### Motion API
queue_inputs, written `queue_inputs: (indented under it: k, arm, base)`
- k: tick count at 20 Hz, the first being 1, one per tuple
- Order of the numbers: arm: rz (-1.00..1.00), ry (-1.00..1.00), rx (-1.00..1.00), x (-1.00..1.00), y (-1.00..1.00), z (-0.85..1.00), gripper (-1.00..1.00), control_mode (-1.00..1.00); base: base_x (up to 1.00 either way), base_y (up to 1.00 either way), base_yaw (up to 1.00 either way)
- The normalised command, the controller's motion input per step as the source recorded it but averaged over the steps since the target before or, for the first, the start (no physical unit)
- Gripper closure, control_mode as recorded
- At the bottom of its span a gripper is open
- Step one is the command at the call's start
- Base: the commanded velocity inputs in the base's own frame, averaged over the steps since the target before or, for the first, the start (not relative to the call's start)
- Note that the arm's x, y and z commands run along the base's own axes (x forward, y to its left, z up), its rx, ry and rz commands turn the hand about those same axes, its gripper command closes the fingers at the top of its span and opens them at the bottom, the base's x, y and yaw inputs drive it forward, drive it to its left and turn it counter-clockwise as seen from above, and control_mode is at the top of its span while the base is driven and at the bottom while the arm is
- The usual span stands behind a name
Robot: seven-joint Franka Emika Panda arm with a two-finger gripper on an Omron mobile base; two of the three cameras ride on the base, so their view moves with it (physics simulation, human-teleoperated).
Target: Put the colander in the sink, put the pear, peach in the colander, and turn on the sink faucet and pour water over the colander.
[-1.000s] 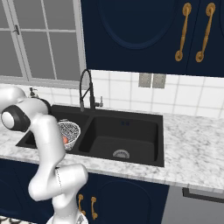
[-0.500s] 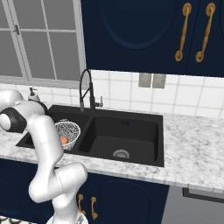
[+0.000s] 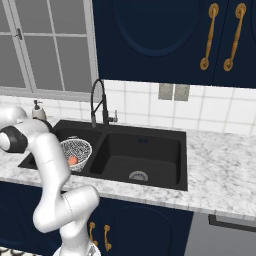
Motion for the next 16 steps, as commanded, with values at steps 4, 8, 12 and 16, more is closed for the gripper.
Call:
queue_inputs:
  k: [4,8,12,16]
  arm:
    - [-0.03,0.00,-0.01,0.21,0.26,-0.32,-1.00,-1.00]
    - [-0.01,0.00,-0.01,0.11,0.21,-0.28,-1.00,-1.00]
    - [-0.02,0.00,-0.03,0.00,0.05,-0.21,1.00,-1.00]
    - [-0.06,0.00,-0.06,0.00,-0.05,-0.03,1.00,-1.00]
  base:
    - [0.00,0.00,0.00]
    - [0.00,0.00,0.00]
    - [0.00,0.00,0.00]
    - [0.00,0.00,0.00]
